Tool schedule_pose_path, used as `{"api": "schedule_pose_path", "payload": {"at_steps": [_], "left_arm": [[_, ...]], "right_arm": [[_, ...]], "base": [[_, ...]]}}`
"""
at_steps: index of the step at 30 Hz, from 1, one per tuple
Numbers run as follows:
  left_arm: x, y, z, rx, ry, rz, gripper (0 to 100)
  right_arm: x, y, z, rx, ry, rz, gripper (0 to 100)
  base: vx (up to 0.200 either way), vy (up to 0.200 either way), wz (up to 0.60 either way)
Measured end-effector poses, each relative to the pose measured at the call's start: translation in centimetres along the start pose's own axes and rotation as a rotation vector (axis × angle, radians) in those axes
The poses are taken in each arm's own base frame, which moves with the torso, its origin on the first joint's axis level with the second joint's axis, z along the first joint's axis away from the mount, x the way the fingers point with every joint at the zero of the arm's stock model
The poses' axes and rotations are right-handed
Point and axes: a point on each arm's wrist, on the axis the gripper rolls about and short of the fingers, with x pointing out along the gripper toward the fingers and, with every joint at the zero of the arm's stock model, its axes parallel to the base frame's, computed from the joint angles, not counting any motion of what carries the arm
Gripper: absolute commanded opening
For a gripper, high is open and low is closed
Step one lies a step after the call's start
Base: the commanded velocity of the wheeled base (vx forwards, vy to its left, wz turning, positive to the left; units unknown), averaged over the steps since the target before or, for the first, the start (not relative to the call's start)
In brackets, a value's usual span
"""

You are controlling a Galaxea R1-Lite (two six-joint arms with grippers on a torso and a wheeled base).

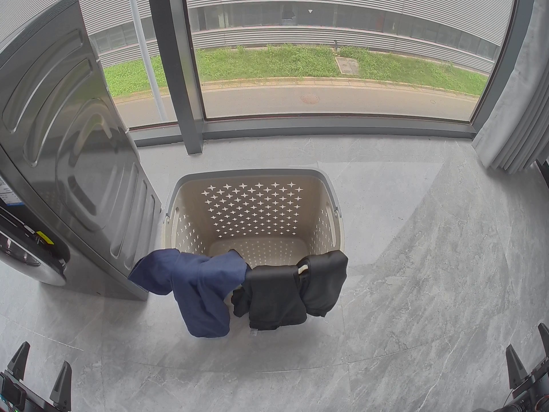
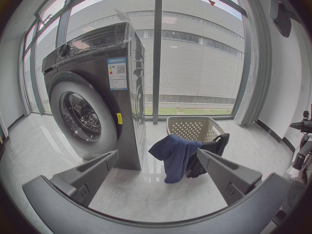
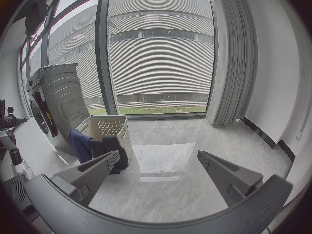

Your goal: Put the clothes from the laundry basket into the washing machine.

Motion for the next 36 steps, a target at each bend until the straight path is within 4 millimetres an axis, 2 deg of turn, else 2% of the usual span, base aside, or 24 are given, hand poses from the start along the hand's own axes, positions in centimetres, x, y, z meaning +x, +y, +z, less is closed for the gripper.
{"api": "schedule_pose_path", "payload": {"at_steps": [5, 36], "left_arm": [[0.00, 0.00, 0.00, 0.000, 0.000, -0.001, 100], [0.00, 0.00, 0.00, -0.003, 0.000, -0.001, 100]], "right_arm": [[0.00, 0.00, 0.00, 0.000, 0.000, 0.000, 100], [0.00, 0.00, 0.00, 0.000, 0.000, 0.000, 100]], "base": [[0.000, 0.000, 0.00], [0.000, 0.200, 0.00]]}}
